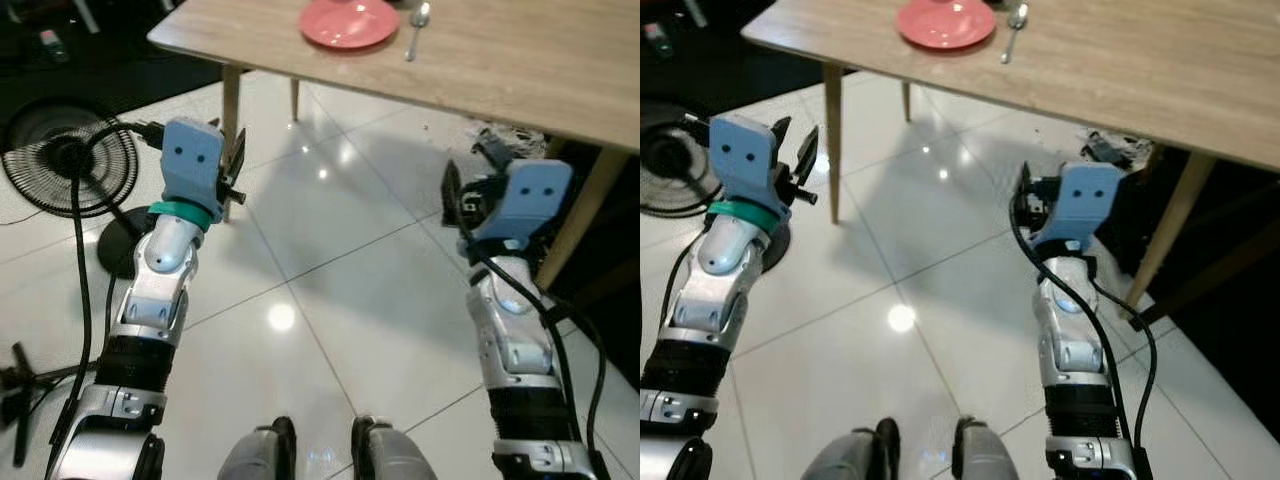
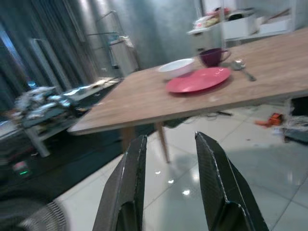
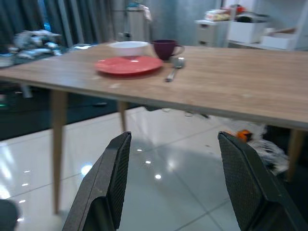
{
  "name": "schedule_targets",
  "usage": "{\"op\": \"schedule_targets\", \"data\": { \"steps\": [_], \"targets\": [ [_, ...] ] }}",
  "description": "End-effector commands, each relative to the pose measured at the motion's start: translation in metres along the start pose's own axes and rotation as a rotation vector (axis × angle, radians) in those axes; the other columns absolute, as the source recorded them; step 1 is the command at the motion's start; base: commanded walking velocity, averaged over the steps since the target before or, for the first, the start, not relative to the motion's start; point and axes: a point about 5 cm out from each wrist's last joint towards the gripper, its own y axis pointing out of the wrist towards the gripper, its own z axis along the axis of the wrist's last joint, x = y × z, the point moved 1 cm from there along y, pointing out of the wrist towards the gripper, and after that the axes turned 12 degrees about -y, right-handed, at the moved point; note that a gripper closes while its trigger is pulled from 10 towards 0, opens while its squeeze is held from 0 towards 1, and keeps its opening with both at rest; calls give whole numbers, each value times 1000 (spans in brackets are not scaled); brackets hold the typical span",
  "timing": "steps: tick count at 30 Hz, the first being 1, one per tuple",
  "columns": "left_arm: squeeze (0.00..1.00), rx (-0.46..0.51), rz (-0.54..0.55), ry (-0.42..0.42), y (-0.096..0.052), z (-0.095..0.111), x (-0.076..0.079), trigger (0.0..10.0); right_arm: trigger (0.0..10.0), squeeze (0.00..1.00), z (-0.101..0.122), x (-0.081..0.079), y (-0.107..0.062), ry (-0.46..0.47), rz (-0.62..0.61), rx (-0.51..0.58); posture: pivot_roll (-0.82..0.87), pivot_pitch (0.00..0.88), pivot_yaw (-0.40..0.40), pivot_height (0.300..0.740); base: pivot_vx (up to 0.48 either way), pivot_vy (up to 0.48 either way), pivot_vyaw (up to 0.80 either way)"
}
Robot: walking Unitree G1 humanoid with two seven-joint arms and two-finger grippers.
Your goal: Setting the table
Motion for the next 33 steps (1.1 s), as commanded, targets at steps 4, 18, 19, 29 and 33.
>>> {"op": "schedule_targets", "data": {
  "steps": [4, 18, 19, 29, 33],
  "targets": [
    [0, -28, 0, 9, -3, -6, -1, 10000, 10000, 0, -3, 3, -2, -4, -10, -9, -40, 110, 115, 740, -319, 0, 0],
    [0, -30, 0, -6, -2, -7, 0, 10000, 10000, 0, -1, 4, -1, 2, -16, 2, -42, 105, 115, 740, -175, 0, 0],
    [0, -33, -2, -12, -2, -7, 1, 10000, 10000, 0, -1, 4, -1, 5, -14, 3, -42, 105, 115, 740, 0, 0, 0],
    [0, -36, -10, -22, -1, -8, 3, 10000, 10000, 0, -2, 6, -1, 32, -28, -5, -47, 96, 113, 740, 0, 0, -160],
    [0, -48, -11, -34, -1, -9, 4, 10000, 10000, 0, -2, 6, -1, 27, -26, -5, -46, 94, 113, 740, 0, 0, -600]
  ]
}}
